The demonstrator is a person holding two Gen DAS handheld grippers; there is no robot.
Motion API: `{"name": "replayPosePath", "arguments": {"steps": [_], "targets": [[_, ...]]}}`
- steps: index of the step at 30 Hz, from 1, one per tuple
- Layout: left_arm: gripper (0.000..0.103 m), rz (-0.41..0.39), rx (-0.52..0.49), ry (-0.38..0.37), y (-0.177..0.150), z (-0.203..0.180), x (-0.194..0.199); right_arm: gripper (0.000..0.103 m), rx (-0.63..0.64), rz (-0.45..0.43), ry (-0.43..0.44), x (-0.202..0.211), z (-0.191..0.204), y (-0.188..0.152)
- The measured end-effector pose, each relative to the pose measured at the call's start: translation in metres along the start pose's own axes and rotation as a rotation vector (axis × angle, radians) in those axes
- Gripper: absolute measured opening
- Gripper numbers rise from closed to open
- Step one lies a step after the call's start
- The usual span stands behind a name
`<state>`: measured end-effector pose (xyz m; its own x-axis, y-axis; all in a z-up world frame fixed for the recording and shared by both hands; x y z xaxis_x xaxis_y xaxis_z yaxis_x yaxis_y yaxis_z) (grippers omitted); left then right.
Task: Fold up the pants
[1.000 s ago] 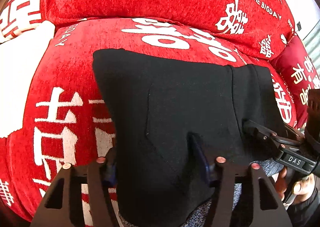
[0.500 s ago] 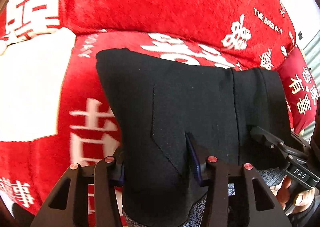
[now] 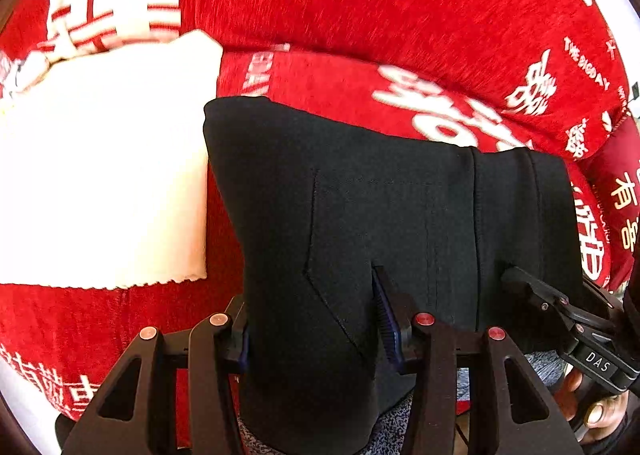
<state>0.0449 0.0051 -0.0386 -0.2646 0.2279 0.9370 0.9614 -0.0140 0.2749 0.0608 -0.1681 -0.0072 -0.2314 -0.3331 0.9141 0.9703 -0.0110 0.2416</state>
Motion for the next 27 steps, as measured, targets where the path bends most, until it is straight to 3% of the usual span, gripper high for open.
{"name": "replayPosePath", "arguments": {"steps": [4, 6, 8, 11, 15, 18, 20, 25, 27], "targets": [[0.066, 0.004, 0.027, -0.014, -0.001, 0.006, -0.009, 0.066, -0.041, 0.019, 0.005, -0.008, -0.008, 0.001], [0.067, 0.014, 0.047, -0.009, -0.003, 0.012, -0.007, 0.078, -0.065, 0.049, -0.005, -0.008, -0.013, 0.001], [0.067, 0.005, 0.06, -0.01, -0.006, 0.018, 0.002, 0.079, -0.087, 0.047, -0.023, 0.002, -0.022, -0.001], [0.067, -0.046, 0.061, 0.047, -0.013, 0.026, 0.027, 0.082, -0.06, -0.031, -0.1, 0.033, -0.024, -0.002], [0.068, -0.09, 0.014, 0.076, -0.028, 0.017, 0.049, 0.091, 0.151, -0.125, -0.132, 0.072, 0.02, -0.017], [0.101, -0.123, -0.031, 0.062, -0.042, 0.0, 0.056, 0.098, 0.34, -0.135, -0.113, 0.077, 0.059, -0.041], [0.101, -0.153, -0.068, 0.092, -0.047, -0.012, 0.055, 0.098, 0.422, -0.124, -0.097, 0.068, 0.075, -0.056], [0.101, -0.062, -0.104, 0.024, -0.052, -0.03, 0.019, 0.098, 0.411, -0.011, -0.095, 0.02, 0.063, -0.075], [0.101, -0.011, -0.101, 0.074, -0.06, -0.026, -0.001, 0.099, 0.362, 0.031, -0.089, 0.004, 0.047, -0.077]]}}
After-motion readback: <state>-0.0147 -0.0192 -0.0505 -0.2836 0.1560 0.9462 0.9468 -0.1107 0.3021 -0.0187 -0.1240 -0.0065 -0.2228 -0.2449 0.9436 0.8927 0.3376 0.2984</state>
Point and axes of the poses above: each gripper's, at about its wrist camera, not at the fingertips, and x roughly against the way its jaws point, z to its left, y to its top, the point moved 8 cm from there along -x, roughly the way its jaws point, and after that the axes turned 8 degrees about z, right-handed, at the moved point
